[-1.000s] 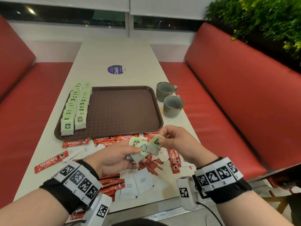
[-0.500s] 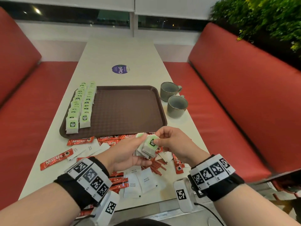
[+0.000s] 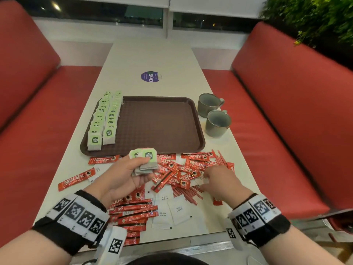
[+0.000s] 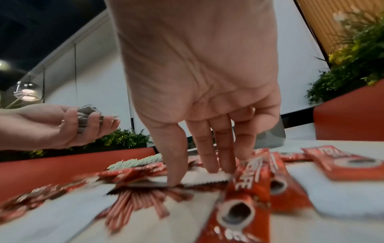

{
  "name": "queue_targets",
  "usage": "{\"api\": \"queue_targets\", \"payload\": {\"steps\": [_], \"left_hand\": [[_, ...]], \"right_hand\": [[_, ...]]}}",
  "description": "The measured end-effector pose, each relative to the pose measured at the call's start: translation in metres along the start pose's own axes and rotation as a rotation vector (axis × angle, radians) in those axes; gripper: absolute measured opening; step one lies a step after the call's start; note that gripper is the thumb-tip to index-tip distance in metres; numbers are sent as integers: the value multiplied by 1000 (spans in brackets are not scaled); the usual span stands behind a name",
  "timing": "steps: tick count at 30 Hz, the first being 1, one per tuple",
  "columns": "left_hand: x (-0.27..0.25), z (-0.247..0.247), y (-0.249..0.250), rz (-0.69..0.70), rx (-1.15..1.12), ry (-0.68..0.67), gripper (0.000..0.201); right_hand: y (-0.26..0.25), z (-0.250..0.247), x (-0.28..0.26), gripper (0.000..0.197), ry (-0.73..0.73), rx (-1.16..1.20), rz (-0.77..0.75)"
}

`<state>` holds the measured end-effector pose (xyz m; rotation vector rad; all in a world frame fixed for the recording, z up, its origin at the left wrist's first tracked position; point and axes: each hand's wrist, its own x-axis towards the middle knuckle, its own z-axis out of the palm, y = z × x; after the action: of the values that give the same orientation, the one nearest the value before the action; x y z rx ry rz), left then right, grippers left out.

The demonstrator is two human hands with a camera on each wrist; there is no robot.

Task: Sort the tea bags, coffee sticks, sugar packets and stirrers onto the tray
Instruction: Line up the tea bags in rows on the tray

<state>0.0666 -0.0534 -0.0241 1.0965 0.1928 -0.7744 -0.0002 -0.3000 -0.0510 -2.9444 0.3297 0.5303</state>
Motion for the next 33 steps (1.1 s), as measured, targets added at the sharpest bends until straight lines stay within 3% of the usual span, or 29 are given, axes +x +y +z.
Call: {"api": "queue_targets", "payload": {"steps": [8, 11, 14, 18, 22, 25, 27, 33], "left_hand": [[-22, -47, 13, 123, -119, 182, 42], [-30, -57, 12, 179, -129, 243, 34], [-41, -64, 4, 205, -130, 300, 26], [-53, -63, -12, 189, -69, 311, 25], [-57, -49, -24, 149, 66, 250, 23], [-57, -45, -28, 127, 150, 149, 32], [-56, -49, -26, 117, 176, 116, 32], [-51, -79, -6, 136, 112, 156, 24]], "right_hand": [[-12, 9, -9, 38, 72, -220, -23], [-16, -1, -15, 34, 153, -123, -60], [-26, -8, -22, 34, 214, 39, -188], [-54, -15, -27, 22, 55, 414, -386], [-94, -14, -22, 23, -106, 591, -467], [-124, -9, -17, 13, -212, 667, -474], [-139, -8, -13, 24, -219, 707, -447], [-181, -16, 0, 20, -236, 860, -324]]}}
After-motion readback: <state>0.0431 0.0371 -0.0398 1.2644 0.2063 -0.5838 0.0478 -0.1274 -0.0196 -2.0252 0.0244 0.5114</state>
